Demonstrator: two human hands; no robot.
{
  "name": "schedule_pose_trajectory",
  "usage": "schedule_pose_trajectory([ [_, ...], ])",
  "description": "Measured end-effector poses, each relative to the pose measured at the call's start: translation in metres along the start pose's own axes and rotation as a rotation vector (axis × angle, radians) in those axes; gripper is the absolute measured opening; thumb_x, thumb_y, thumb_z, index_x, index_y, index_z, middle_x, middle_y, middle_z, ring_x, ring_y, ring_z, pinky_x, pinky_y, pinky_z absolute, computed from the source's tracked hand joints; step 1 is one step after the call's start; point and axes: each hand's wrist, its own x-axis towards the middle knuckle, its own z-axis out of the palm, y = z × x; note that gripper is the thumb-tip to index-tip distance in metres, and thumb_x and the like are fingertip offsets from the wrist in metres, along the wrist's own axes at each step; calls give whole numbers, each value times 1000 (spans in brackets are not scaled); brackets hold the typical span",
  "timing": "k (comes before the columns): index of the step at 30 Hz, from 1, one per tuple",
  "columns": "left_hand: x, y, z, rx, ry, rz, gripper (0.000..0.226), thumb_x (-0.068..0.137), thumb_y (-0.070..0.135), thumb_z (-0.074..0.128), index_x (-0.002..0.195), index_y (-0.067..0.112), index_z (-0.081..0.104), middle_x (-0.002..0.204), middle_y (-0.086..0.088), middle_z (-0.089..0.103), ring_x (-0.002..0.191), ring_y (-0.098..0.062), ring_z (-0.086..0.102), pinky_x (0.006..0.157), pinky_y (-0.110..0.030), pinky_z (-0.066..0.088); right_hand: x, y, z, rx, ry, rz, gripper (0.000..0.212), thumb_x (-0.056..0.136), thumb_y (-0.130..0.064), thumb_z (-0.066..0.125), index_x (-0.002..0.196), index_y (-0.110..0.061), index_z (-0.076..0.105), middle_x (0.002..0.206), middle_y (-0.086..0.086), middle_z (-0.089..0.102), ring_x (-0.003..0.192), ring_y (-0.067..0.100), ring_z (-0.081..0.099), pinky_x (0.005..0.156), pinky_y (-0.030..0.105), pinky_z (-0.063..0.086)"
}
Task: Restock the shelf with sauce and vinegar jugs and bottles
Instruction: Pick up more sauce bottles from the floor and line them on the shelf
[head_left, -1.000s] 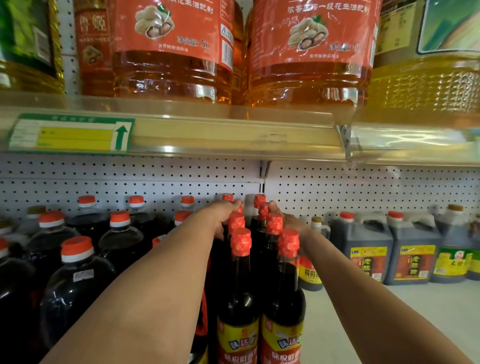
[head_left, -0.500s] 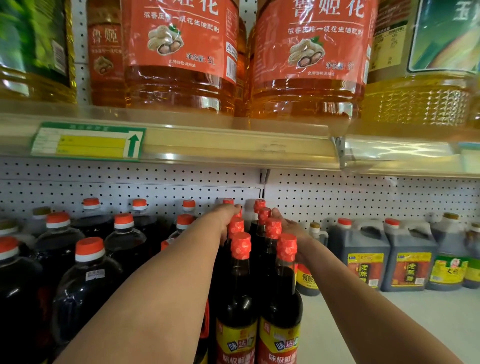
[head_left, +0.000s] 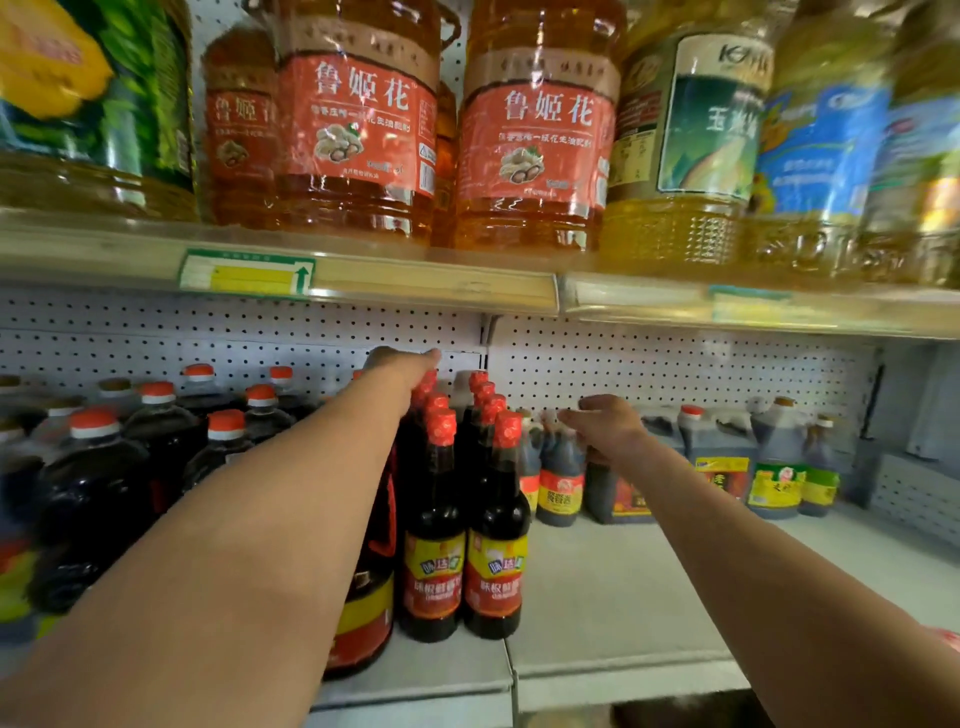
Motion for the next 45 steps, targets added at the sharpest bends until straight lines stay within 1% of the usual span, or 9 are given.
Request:
schedule_pose_trajectory([
  [6, -76, -12, -40, -99, 37, 20, 75, 80, 32, 82, 142, 9, 47, 143, -16, 53, 124, -34, 54, 105, -43, 46, -73, 5, -41, -97, -14, -125, 55, 86, -36, 77, 134, -16, 59, 123, 11, 64, 113, 28, 62, 95, 35, 52],
  [10, -151, -38, -52, -135, 32, 50, 52, 78, 10, 83, 123, 17, 58, 131, -10, 60, 111, -25, 58, 90, -34, 52, -133, 16, -62, -171, -153, -236, 53, 87, -21, 75, 136, -19, 56, 127, 6, 63, 94, 12, 57, 72, 18, 42],
  [13, -205, -63, -56, 8, 29, 48, 60, 77, 9, 83, 130, 18, 57, 133, -10, 58, 109, -27, 58, 87, -38, 53, -176, 26, -70, -299, -180, -299, 49, 82, -29, 77, 128, -27, 59, 115, -1, 62, 98, 15, 59, 66, 18, 42],
  [17, -266, -98, -54, 197, 10, 17, 68, 73, 14, 88, 132, 22, 56, 134, -9, 56, 118, -29, 56, 99, -46, 51, -229, 48, -76, -339, -226, -250, 64, 79, -35, 83, 135, -28, 54, 129, 4, 63, 109, 21, 62, 86, 30, 50],
  [21, -303, -126, -56, 296, -15, 52, 67, 69, 18, 90, 128, 21, 58, 128, -7, 61, 107, -23, 58, 88, -33, 50, -277, 69, -76, -371, -272, -238, 71, 81, -33, 83, 142, -22, 49, 140, 6, 57, 126, 25, 57, 84, 24, 46],
  [25, -332, -153, -58, 383, -113, 53, 67, 70, 24, 90, 129, 24, 57, 133, -5, 58, 111, -23, 58, 92, -34, 50, -321, 91, -72, -390, -263, -191, 69, 78, -31, 84, 139, -25, 52, 137, 7, 58, 125, 25, 56, 88, 27, 44],
  [30, -370, -208, -60, 422, -211, 15, 57, 71, 23, 88, 121, 26, 59, 125, -6, 61, 109, -26, 59, 92, -38, 52, -379, 132, -50, -420, -300, -74, 65, 77, -31, 85, 135, -26, 55, 131, 4, 62, 107, 19, 58, 70, 19, 42],
  [34, -400, -264, -70, 483, -299, -56, 62, 69, 24, 89, 123, 25, 61, 126, -8, 60, 108, -27, 61, 94, -40, 52, -429, 180, -19, -478, -347, 79, 70, 79, -37, 83, 140, -27, 51, 139, 7, 57, 122, 25, 56, 85, 25, 40],
  [45, -507, -436, -106, 579, -481, -338, 62, 74, 26, 86, 128, 21, 59, 130, -13, 58, 109, -31, 61, 89, -38, 54, -568, 324, 24, -475, -470, 399, 70, 82, -46, 78, 141, -19, 51, 135, 10, 60, 122, 27, 58, 88, 26, 43],
])
